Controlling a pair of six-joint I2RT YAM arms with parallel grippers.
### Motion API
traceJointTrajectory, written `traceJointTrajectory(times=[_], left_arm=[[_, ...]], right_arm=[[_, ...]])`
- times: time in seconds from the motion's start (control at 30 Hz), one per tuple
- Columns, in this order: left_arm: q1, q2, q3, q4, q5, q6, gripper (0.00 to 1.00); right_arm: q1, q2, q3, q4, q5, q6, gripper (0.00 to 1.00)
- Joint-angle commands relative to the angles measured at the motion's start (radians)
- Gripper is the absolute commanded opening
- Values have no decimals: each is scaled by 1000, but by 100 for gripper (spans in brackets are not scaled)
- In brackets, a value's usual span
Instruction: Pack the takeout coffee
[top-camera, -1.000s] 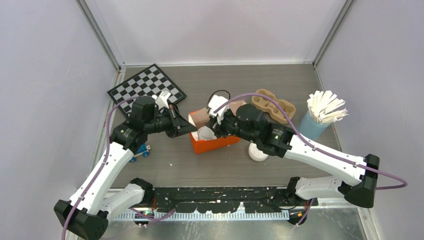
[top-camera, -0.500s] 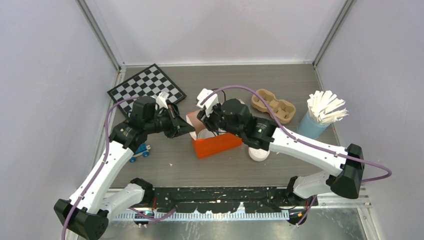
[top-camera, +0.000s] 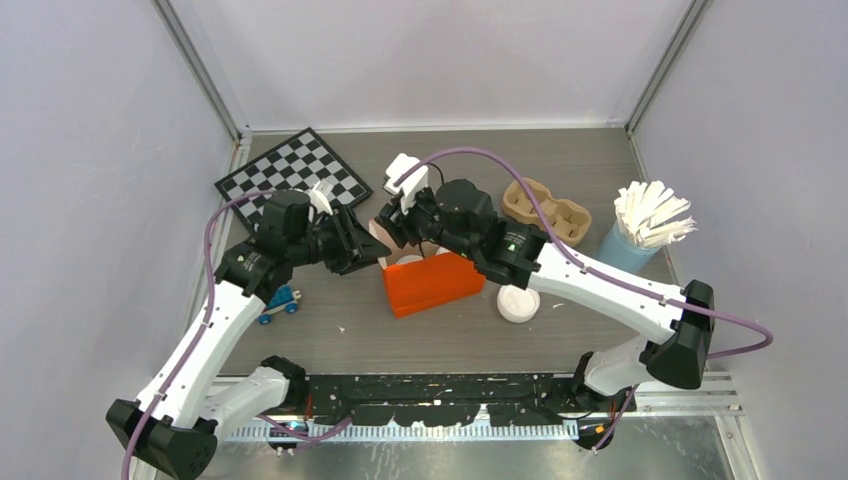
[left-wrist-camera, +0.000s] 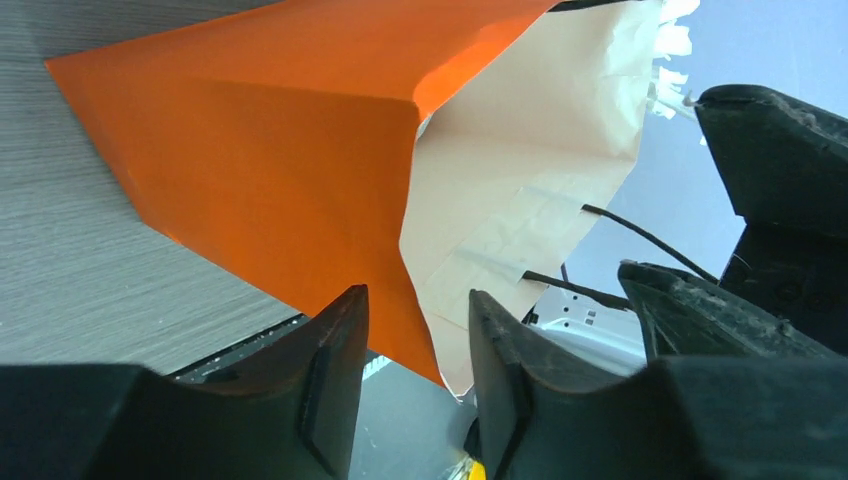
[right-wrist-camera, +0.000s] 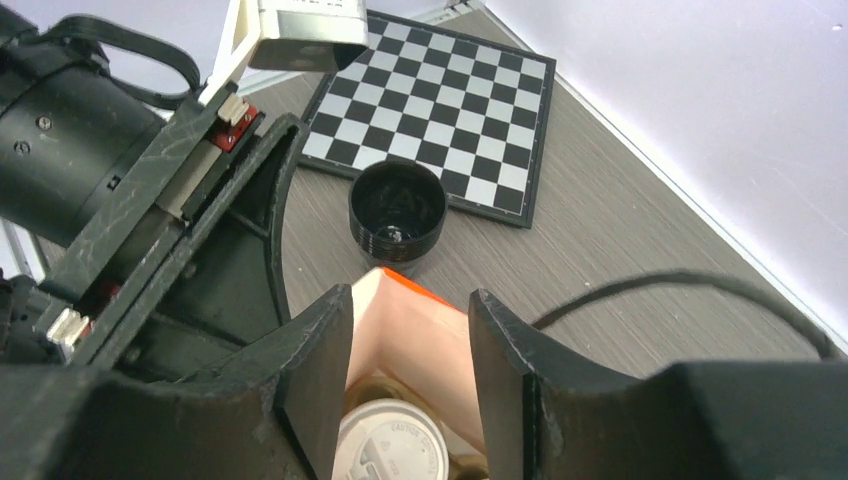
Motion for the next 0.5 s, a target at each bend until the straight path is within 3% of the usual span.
traceJointTrajectory(times=[0.0, 0.07, 0.1, 0.13, 0.17, 0.4, 0.47], left_arm=[[-3, -5, 70, -11, -49, 38, 49], [-3, -7, 92, -28, -73, 60, 58], [-3, -10, 101, -38, -87, 72, 69], [-3, -13, 115, -45, -99, 88, 91], [-3, -16, 126, -54, -110, 103, 99], [-3, -27, 195, -116, -184, 205, 100], [-3, -28, 217, -135, -207, 239, 100]], right_arm=[[-15, 26, 118, 28, 3, 32, 53], [-23, 41, 171, 4, -2, 54, 55], [-25, 44, 190, -3, -10, 68, 56], [-26, 44, 204, -5, -17, 90, 57], [-26, 42, 213, -5, -24, 110, 58], [-26, 26, 285, -99, 28, 259, 84], [-26, 13, 307, -143, 72, 278, 86]])
